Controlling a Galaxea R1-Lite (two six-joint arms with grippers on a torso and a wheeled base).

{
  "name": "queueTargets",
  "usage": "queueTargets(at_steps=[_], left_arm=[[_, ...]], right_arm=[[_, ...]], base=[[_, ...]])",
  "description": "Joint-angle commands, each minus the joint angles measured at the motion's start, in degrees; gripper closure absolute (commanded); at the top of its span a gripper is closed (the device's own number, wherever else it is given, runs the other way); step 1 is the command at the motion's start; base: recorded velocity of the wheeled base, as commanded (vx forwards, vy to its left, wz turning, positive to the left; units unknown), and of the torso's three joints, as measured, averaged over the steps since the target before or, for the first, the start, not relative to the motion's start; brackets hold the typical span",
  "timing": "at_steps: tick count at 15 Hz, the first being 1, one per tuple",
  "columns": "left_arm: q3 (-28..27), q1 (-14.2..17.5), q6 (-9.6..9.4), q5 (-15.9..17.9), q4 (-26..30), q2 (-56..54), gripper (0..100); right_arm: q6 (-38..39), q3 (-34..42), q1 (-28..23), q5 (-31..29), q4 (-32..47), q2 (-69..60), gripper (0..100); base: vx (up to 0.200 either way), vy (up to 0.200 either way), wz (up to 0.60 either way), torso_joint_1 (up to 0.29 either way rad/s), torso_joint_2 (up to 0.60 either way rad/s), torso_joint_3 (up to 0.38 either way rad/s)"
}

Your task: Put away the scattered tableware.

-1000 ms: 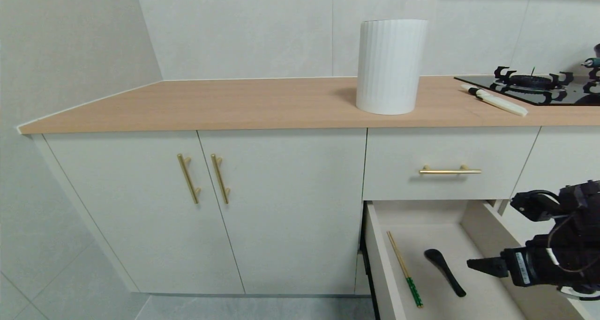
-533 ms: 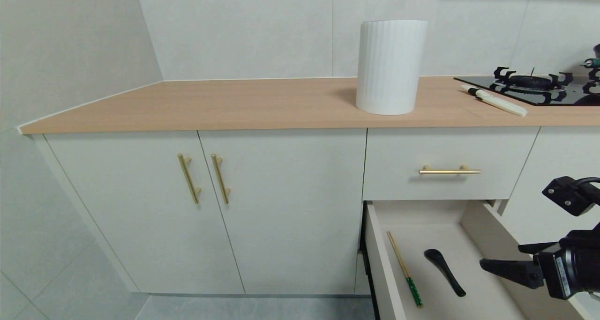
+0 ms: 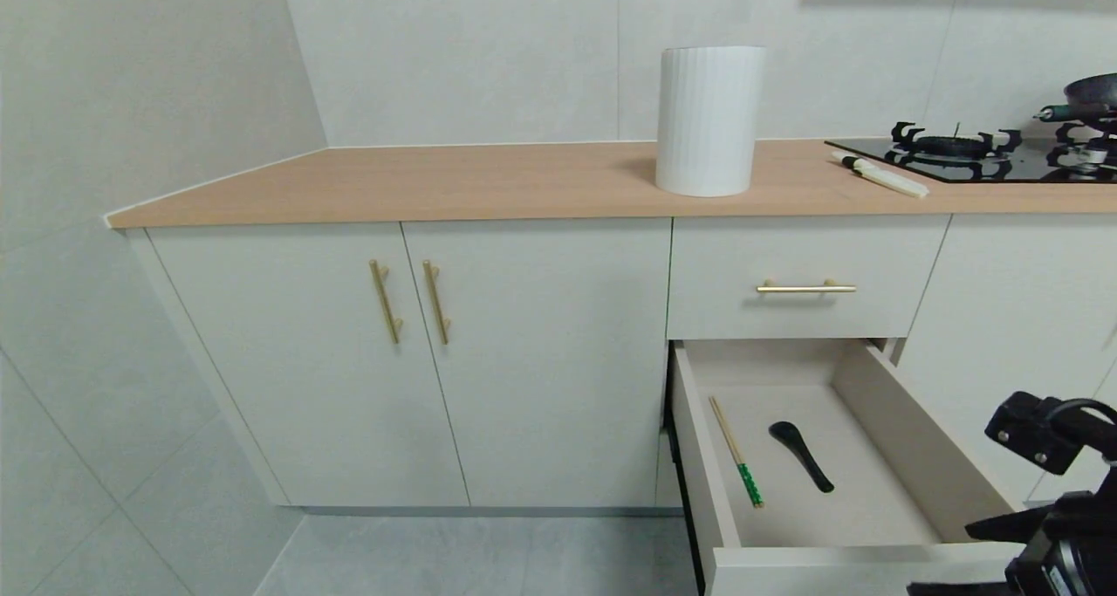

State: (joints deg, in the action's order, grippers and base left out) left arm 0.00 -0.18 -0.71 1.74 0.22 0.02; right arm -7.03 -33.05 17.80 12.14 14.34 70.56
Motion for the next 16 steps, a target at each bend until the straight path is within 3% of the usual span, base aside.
queueTargets(at_steps=[1,3,8,16], left_arm=[[0.0,0.01,0.0,0.01,-0.04,-0.02,0],[0.0,0.01,0.0,0.01,-0.04,-0.02,0],[0.0,0.01,0.0,0.01,-0.04,-0.02,0],[0.0,0.01,0.0,0.01,-0.04,-0.02,0]], right_arm=[[-1.93,0.18,1.1,0.07,2.8,3.62,0],[-2.28,0.79,3.38,-0.45,3.86,8.63,0],[-1.05,-0.61,3.38,-4.41,3.77,19.53,0],[14.59,-6.59,3.47,-15.83,4.03,28.32,0]], base=[[0.0,0.0,0.0,0.0,0.0,0.0],[0.0,0.0,0.0,0.0,0.0,0.0],[0.0,0.0,0.0,0.0,0.0,0.0],[0.0,0.0,0.0,0.0,0.0,0.0]])
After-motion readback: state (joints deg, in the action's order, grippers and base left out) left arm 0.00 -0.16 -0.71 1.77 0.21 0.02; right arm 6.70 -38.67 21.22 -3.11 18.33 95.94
